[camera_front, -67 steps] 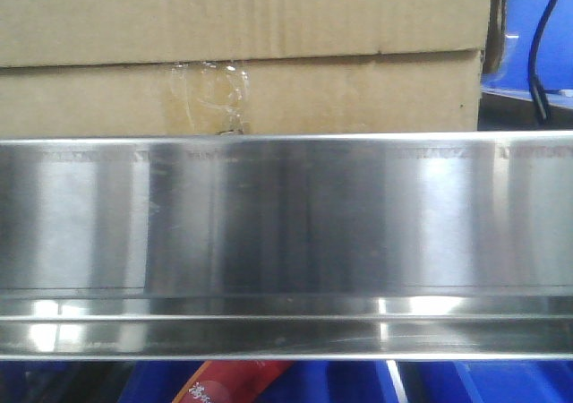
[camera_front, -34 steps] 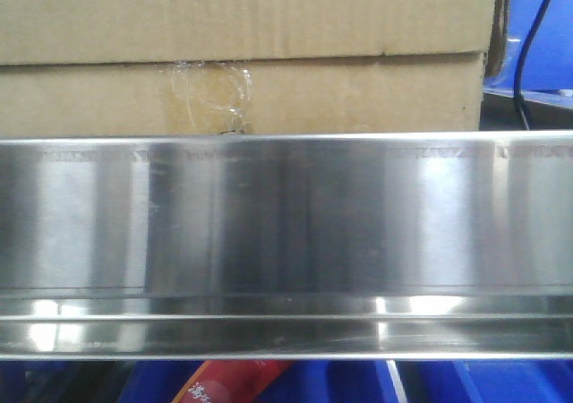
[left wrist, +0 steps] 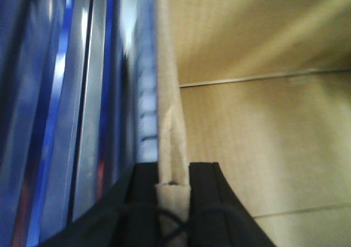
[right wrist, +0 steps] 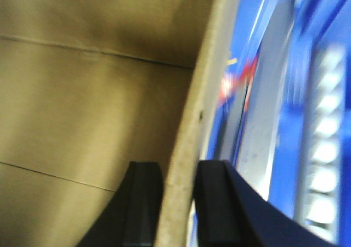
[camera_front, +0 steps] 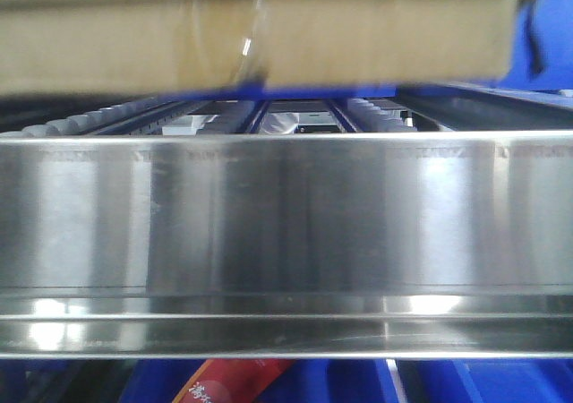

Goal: Grab carton from right shelf to conveyor
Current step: 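Close both grippers on the carton walls and lift it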

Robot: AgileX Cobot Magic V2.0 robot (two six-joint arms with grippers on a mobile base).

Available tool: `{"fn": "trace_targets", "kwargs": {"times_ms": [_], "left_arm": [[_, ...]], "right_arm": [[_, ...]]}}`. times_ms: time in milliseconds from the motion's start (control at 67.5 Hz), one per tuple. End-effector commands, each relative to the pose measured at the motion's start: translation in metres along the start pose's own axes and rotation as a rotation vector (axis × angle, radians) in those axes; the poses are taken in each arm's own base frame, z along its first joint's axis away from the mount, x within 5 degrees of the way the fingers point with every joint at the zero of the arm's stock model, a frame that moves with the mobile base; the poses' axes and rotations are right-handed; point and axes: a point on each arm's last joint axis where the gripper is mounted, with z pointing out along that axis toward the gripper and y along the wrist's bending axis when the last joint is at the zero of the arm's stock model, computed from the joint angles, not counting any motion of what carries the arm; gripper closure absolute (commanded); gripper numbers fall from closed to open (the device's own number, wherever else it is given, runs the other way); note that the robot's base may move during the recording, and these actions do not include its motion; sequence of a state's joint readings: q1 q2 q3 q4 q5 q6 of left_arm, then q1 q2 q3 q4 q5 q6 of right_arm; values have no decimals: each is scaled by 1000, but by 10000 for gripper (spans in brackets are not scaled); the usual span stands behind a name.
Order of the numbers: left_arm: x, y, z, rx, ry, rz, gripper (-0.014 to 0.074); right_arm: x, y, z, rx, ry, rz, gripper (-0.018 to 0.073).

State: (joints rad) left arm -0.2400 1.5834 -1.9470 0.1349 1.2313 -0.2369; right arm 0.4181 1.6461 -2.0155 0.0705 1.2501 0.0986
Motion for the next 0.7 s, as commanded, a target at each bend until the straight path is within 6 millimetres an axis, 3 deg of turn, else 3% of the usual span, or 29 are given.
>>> {"fn": "trace_targets", "kwargs": {"times_ms": [0, 104, 193, 474, 682], "left_arm": [[2, -7, -33, 55, -70, -3, 608], [9, -17, -57, 76, -115, 13, 615], [17, -25, -64, 91, -116, 30, 615], [48, -52, -64, 163, -34, 68, 615], [49, -57, -64, 173, -32, 83, 615]], "right_arm": [[-1, 6, -41, -20, -116, -19, 625], [9, 13, -67, -35, -152, -41, 625], [19, 15, -78, -40, -153, -48, 625], [61, 7, -82, -11, -70, -54, 625], [66, 7, -84, -8, -65, -54, 625]]}}
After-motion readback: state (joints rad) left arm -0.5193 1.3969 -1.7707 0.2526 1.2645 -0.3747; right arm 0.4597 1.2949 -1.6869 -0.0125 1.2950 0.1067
